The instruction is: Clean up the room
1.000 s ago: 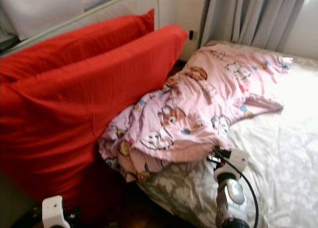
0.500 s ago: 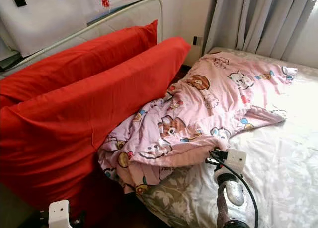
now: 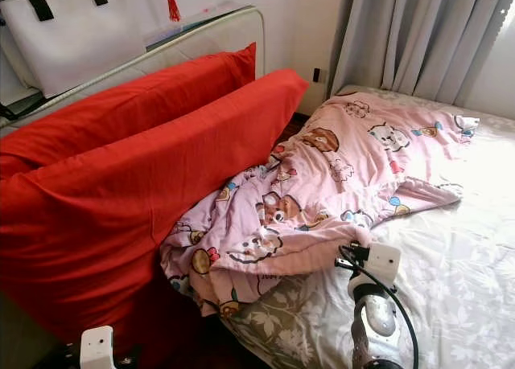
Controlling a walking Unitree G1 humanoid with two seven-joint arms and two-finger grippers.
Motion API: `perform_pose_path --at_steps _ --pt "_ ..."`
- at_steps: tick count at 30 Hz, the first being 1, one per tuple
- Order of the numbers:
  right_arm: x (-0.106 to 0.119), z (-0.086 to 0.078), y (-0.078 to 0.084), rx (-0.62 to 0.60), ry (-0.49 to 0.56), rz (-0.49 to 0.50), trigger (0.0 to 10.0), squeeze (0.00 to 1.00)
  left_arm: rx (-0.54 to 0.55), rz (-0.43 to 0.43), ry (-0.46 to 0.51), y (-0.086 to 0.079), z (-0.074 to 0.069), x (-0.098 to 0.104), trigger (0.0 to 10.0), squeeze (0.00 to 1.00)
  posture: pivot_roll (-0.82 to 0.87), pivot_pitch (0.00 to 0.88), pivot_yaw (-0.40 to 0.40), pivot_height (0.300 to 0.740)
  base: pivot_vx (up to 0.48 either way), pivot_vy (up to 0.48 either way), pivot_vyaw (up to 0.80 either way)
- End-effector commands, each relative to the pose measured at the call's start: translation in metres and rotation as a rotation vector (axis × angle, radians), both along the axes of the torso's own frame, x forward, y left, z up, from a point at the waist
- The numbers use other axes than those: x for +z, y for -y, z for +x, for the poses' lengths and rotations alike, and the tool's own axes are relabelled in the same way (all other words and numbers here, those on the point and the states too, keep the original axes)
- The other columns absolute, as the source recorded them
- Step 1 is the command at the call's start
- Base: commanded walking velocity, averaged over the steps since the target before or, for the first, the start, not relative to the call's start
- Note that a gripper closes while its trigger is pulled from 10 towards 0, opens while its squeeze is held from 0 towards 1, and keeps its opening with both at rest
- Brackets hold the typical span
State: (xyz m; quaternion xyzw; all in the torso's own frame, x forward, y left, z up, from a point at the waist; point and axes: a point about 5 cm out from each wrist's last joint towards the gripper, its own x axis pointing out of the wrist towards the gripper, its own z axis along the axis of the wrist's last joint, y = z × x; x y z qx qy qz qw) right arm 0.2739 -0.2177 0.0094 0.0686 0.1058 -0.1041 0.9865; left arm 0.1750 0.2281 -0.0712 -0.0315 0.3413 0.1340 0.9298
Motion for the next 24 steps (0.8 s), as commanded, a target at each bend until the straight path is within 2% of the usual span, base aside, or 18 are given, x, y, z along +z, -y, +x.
perform_pose_path --at_steps 1,24 --pt "0.0058 0.0027 0.0054 -0.033 0.031 -0.009 10.0 0.0 0.004 -0.001 -0.013 -0.0026 -0.001 -0.0006 10.0 0.0 -0.06 0.0 0.02 0.74 0.0 0.0 0.0" --pt "0.0063 0.004 -0.0004 -0.03 0.029 -0.049 10.0 0.0 0.014 0.002 -0.01 -0.0075 0.0004 0.001 10.0 0.0 -0.06 0.0 0.031 0.74 0.0 0.0 0.0"
